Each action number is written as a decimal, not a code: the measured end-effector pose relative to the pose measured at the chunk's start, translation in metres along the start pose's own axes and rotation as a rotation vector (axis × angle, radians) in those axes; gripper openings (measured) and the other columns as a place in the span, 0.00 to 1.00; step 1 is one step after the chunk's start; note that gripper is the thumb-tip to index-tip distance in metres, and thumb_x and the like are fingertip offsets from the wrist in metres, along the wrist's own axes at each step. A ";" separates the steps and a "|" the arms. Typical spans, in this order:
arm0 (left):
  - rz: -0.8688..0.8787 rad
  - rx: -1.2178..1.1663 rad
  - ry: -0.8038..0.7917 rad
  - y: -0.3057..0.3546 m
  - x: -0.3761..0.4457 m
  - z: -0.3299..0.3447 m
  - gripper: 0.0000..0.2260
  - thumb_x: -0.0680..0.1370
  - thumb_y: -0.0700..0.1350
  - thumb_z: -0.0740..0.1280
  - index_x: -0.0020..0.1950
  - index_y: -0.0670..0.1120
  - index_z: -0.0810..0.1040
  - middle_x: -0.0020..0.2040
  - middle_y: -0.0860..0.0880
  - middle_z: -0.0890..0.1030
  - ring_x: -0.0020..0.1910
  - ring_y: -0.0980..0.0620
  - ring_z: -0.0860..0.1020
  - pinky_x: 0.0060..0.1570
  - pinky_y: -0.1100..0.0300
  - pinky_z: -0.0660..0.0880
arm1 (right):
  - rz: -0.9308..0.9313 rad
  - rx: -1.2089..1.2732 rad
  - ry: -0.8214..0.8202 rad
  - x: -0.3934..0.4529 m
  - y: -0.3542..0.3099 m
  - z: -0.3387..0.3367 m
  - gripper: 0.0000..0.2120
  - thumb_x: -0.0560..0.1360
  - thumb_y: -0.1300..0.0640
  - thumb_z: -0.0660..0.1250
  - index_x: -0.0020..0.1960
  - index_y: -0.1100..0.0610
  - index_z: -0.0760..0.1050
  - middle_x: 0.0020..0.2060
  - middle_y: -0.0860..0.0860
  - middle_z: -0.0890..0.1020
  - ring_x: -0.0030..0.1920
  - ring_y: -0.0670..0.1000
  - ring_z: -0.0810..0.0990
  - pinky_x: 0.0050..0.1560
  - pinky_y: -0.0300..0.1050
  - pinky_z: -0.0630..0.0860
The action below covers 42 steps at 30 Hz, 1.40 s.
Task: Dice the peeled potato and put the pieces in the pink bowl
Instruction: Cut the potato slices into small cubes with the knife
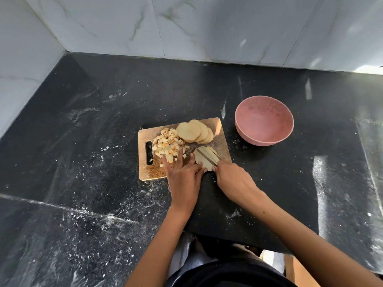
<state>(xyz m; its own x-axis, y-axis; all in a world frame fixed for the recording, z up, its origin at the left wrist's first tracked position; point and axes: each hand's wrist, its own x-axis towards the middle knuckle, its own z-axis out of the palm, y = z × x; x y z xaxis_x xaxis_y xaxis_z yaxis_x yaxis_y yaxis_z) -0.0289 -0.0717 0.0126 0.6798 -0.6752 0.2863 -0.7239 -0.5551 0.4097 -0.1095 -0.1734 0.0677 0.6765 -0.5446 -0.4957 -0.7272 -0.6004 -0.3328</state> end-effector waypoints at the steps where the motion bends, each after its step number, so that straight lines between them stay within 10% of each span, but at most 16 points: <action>1: 0.001 0.005 -0.002 0.000 0.000 0.000 0.05 0.72 0.45 0.75 0.46 0.47 0.85 0.53 0.46 0.84 0.68 0.40 0.71 0.73 0.44 0.40 | -0.001 -0.006 -0.004 0.002 -0.001 0.001 0.11 0.82 0.55 0.52 0.57 0.60 0.69 0.52 0.59 0.78 0.50 0.61 0.78 0.42 0.48 0.68; 12: 0.000 0.014 -0.001 0.001 -0.001 0.002 0.05 0.73 0.45 0.74 0.47 0.47 0.85 0.53 0.46 0.84 0.67 0.39 0.72 0.72 0.46 0.39 | 0.043 -0.105 -0.107 0.000 -0.001 0.008 0.13 0.82 0.57 0.52 0.65 0.60 0.64 0.57 0.59 0.77 0.55 0.60 0.77 0.43 0.50 0.69; 26: -0.011 -0.001 0.003 -0.002 -0.003 0.005 0.04 0.72 0.45 0.74 0.47 0.47 0.85 0.55 0.46 0.83 0.69 0.41 0.70 0.73 0.45 0.38 | 0.066 -0.095 -0.181 -0.048 0.039 0.007 0.10 0.84 0.50 0.47 0.50 0.56 0.59 0.41 0.53 0.74 0.50 0.59 0.78 0.41 0.48 0.67; 32: -0.006 -0.031 -0.012 -0.002 -0.005 0.005 0.07 0.72 0.42 0.75 0.50 0.47 0.85 0.57 0.45 0.82 0.70 0.41 0.69 0.72 0.42 0.39 | 0.015 -0.008 -0.047 -0.054 0.038 -0.003 0.13 0.84 0.49 0.47 0.46 0.56 0.60 0.33 0.50 0.67 0.34 0.54 0.69 0.39 0.48 0.66; 42: 0.009 0.009 -0.018 -0.003 -0.004 0.004 0.08 0.72 0.44 0.75 0.50 0.48 0.85 0.62 0.43 0.78 0.72 0.43 0.65 0.73 0.44 0.36 | -0.104 0.112 0.192 -0.016 0.021 0.003 0.12 0.80 0.51 0.59 0.60 0.55 0.65 0.44 0.56 0.82 0.43 0.59 0.80 0.43 0.52 0.76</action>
<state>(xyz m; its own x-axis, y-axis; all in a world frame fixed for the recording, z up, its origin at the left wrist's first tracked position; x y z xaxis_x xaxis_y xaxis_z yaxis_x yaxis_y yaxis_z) -0.0301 -0.0694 0.0067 0.6708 -0.6891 0.2743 -0.7314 -0.5530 0.3991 -0.1358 -0.1754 0.0657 0.7505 -0.5909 -0.2960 -0.6535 -0.5965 -0.4660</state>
